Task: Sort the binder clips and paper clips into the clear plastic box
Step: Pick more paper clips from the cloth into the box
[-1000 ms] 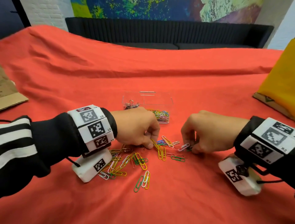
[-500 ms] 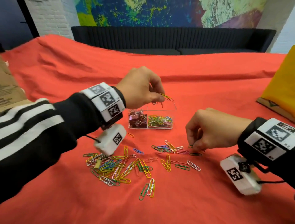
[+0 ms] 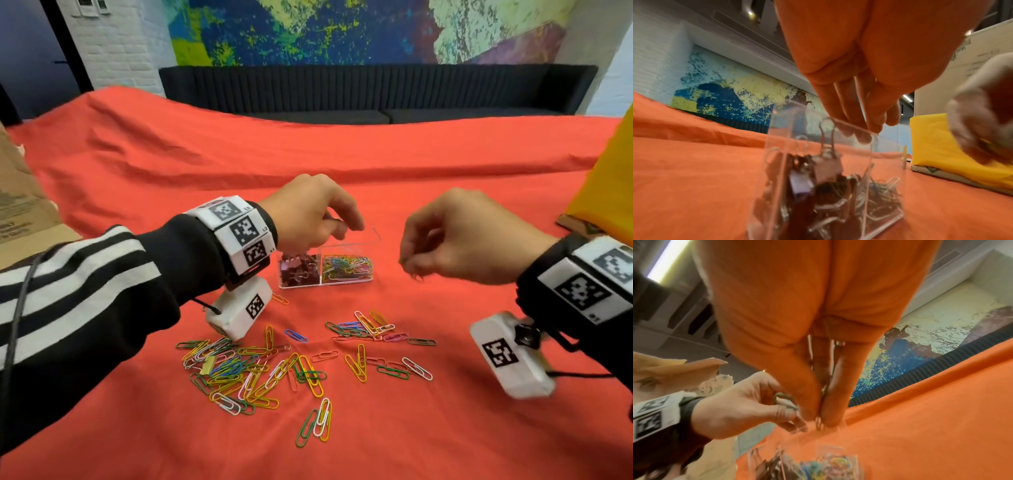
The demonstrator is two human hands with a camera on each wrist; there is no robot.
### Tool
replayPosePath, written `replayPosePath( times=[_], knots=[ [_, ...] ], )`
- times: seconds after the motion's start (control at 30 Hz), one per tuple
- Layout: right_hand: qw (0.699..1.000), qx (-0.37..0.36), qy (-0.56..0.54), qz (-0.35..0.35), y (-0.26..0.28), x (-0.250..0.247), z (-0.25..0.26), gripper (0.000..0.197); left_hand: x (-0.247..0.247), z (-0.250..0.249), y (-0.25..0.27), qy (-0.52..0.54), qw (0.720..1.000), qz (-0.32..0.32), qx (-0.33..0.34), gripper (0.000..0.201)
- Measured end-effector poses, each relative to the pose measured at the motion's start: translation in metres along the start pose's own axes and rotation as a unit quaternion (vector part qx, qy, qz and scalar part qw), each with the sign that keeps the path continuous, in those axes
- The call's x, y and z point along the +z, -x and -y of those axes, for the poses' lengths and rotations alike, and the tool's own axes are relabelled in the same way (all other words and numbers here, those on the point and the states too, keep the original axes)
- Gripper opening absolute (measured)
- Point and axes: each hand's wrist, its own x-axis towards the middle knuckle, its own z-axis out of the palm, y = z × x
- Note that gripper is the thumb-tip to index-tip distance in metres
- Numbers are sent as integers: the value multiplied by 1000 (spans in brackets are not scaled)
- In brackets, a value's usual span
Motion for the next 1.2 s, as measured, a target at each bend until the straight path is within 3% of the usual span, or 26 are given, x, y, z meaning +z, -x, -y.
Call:
replayPosePath(
  times=[0.13,0.2,0.27,0.37,0.5,0.57,0.67,0.73,0.83,0.9,1.2],
  knots=[
    [988,-4,-53,-143,-31,5,7,9,-11,-1,16,5,998,-54,29,19],
    [985,-3,-54,-161,-46,13,12,8,-12,-5,31,5,995,-90,49,13],
    [986,-7,-46,-159,-60,21,16,9,-9,-9,49,-1,994,-82,71,10],
    [991,-15,-33,-131,-71,33,19,14,-6,-7,78,-58,994,42,82,14],
    [993,-27,-6,-119,-74,43,18,15,-12,12,105,-195,963,186,30,56],
    [990,-26,-5,-136,-73,41,15,16,-20,24,111,-218,951,219,-6,62],
    [987,-33,3,-158,-66,36,14,11,-32,44,118,-251,941,221,-58,40],
    [986,-43,-3,-163,-58,35,15,12,-37,52,123,-263,926,250,-108,53],
    [990,-78,-6,-121,-45,37,24,12,-39,53,131,-225,909,318,-147,90],
    [992,-107,1,-74,-35,43,32,10,-35,50,133,-199,916,319,-142,93],
    [980,-150,29,127,-3,64,50,6,-20,46,131,-88,955,254,-128,35]
  ],
)
